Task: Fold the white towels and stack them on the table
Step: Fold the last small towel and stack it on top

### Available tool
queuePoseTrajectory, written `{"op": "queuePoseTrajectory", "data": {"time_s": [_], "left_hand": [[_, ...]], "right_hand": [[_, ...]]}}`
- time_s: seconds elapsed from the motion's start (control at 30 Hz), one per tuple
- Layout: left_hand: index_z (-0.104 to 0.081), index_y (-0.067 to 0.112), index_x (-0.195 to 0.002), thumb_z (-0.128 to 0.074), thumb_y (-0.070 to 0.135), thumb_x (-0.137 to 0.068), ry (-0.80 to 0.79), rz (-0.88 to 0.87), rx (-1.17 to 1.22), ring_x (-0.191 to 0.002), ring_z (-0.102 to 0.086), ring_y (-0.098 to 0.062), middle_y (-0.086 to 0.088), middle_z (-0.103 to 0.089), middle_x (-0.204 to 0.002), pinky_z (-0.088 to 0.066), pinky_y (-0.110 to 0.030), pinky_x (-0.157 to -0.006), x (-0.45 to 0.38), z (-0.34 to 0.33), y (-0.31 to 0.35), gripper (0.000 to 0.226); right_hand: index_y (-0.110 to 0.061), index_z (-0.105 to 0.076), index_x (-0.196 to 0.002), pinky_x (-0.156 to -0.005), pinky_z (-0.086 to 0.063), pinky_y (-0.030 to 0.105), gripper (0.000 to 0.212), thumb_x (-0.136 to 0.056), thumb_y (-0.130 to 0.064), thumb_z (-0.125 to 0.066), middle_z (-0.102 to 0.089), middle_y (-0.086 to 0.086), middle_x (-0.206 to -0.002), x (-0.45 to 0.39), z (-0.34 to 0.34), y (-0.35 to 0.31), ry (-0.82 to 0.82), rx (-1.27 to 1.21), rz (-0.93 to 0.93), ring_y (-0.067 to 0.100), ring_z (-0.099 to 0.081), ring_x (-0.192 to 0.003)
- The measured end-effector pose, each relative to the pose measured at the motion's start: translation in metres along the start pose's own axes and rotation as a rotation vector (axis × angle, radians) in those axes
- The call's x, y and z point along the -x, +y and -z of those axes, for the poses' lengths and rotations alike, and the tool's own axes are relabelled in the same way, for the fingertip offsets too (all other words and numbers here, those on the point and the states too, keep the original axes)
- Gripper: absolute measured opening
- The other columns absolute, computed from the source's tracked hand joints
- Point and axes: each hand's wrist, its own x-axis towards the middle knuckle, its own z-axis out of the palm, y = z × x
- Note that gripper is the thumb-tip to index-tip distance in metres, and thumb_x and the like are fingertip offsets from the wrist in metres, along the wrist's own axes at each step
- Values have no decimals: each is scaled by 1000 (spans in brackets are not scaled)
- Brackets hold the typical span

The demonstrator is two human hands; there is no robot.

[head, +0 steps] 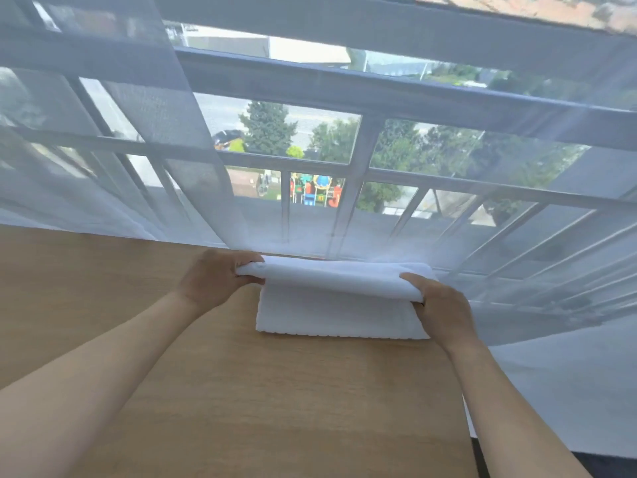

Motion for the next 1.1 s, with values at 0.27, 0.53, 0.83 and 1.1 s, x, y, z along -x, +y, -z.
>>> {"op": "queuePoseTrajectory", "data": {"time_s": [0.27, 0.53, 0.83, 1.1], "left_hand": [[-73, 42, -84, -84, 27, -75, 126, 161, 8, -70, -58, 1, 25, -64, -72, -42, -21, -60, 82, 98, -43, 20], [-76, 39, -88, -81, 31, -78, 254, 277, 71, -78, -67, -14, 14, -72, -78, -50, -33, -65, 232, 220, -127, 13], [-79, 34, -91, -76, 30, -84, 513, 388, 13, -82, -68, -25, 3, -75, -82, -54, -43, -70, 391, 354, -230, 8], [-77, 36, -86, -72, 44, -77, 702, 433, 2, -78, -68, -17, 9, -75, -80, -54, -37, -67, 435, 445, -305, 13]], "right_hand": [[-35, -67, -124, -68, -42, 34, 36, -91, -21, -64, -75, 0, -102, 21, 30, -128, 48, 41, 174, 30, -68, -91], [-34, -66, -128, -73, -48, 36, 39, -92, -19, -64, -75, 5, -103, 76, 15, -312, 49, 72, 300, 30, -68, -92], [-32, -66, -121, -69, -38, 34, 34, -90, -18, -62, -68, 7, -86, 126, -36, -545, -26, 8, 434, 35, -65, -88], [-33, -67, -113, -63, -47, 36, 27, -90, -21, -58, -71, 6, -86, 127, -55, -702, 70, -111, 507, 33, -63, -78]]}}
